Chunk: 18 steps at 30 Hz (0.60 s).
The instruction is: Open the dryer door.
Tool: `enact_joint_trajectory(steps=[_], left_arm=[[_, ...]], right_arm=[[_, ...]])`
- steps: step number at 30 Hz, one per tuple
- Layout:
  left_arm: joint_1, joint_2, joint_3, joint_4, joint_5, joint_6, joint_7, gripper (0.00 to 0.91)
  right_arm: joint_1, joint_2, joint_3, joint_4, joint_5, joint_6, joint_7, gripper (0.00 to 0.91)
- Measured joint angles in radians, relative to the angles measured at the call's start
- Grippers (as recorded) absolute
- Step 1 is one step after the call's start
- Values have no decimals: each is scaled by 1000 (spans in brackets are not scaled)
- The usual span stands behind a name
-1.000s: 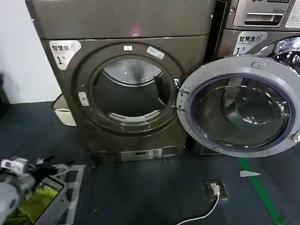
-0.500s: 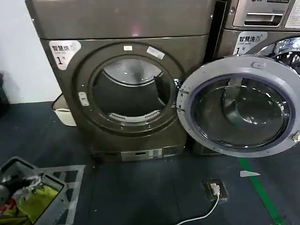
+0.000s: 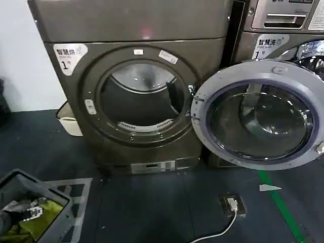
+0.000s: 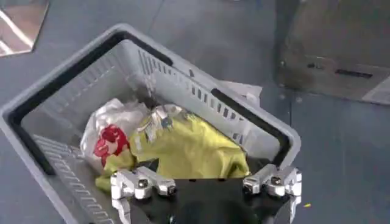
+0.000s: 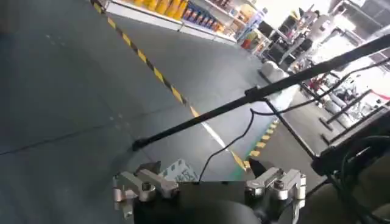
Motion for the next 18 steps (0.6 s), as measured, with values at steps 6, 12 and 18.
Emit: enact_joint_trajectory(steps=[6,12,18], left_arm=[[4,9,-8,5,-77,0,-9,907],[4,14,-27,12,-138,0,-27,907],[6,19,-31,18,-140,0,-30,907]], right_arm=[[2,2,0,1,34,9,7,907],[2,1,0,2,34,5,5,907],[2,2,0,1,34,7,2,907]])
